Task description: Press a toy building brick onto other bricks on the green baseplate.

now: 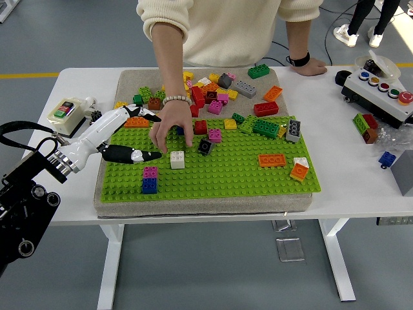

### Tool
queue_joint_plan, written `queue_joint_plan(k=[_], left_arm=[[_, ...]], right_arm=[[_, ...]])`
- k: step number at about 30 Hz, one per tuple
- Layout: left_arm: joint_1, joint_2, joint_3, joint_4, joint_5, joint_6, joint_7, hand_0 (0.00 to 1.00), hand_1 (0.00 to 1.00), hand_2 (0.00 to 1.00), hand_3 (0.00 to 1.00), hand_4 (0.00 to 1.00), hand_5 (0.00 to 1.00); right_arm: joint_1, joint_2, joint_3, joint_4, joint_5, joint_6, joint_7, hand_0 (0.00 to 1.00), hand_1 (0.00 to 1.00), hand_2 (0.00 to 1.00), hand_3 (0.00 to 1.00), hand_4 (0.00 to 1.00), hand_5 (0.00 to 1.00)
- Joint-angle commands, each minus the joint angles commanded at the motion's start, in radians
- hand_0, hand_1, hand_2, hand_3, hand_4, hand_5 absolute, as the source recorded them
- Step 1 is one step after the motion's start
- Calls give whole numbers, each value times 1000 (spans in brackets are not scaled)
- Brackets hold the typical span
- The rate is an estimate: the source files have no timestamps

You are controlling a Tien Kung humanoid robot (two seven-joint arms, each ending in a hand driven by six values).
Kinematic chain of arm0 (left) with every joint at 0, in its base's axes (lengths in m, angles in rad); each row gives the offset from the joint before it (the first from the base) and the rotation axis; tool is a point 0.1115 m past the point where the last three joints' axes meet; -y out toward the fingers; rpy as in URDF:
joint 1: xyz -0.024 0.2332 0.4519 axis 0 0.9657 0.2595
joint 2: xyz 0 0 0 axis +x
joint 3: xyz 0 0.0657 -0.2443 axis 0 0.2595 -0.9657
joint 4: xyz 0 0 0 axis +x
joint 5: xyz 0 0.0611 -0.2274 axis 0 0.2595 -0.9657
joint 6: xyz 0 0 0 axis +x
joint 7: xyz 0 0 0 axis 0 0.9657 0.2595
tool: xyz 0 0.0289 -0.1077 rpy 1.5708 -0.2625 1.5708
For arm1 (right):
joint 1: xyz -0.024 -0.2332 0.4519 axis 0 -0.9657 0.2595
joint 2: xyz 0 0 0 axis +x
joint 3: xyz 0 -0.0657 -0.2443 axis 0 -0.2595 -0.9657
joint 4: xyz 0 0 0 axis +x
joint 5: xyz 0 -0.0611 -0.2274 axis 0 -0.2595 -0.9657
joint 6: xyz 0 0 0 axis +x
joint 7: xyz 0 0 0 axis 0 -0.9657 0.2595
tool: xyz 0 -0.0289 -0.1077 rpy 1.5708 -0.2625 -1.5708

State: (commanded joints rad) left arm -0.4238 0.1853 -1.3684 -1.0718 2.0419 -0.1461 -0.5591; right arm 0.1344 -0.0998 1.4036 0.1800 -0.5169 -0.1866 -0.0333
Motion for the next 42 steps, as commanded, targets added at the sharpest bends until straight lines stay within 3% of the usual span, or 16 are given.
queue_joint_plan(k=[7, 13, 14, 25, 26, 31, 32, 42], left_arm=[[1, -3, 6, 3, 9, -16, 2, 898, 752, 753, 782, 998, 362], [-16, -12, 26, 41, 33, -50, 7, 894, 763, 765, 786, 998, 352], [-19, -14, 28, 46, 38, -52, 7, 867, 769, 765, 783, 993, 194], [-88, -50, 46, 139, 48, -53, 9, 842, 750, 737, 762, 929, 162], [-90, -51, 46, 141, 48, -52, 9, 795, 690, 625, 620, 658, 33], [-126, -77, 41, 177, 39, -37, 13, 795, 690, 625, 620, 658, 33], [-130, -81, 40, 180, 38, -36, 13, 754, 600, 568, 586, 517, 2], [-146, -97, 35, 201, 56, -47, 15, 759, 597, 564, 595, 517, 2]], right_arm=[[2, 0, -8, 0, 1, -5, 1, 732, 654, 704, 587, 910, 498], [2, -1, -17, 0, 4, -6, 2, 733, 654, 703, 587, 910, 498], [3, -1, -19, 0, 4, -7, 3, 733, 654, 704, 586, 910, 497], [4, -2, -25, 0, 8, -6, 5, 733, 654, 704, 586, 910, 498], [4, -2, -25, 0, 8, -6, 5, 733, 654, 704, 587, 910, 497], [8, -2, -23, 0, 11, -6, 10, 733, 654, 704, 587, 910, 497], [7, -1, -22, 0, 11, -6, 10, 733, 654, 704, 586, 910, 496], [8, -3, -20, 0, 11, -6, 13, 732, 655, 704, 586, 910, 496]])
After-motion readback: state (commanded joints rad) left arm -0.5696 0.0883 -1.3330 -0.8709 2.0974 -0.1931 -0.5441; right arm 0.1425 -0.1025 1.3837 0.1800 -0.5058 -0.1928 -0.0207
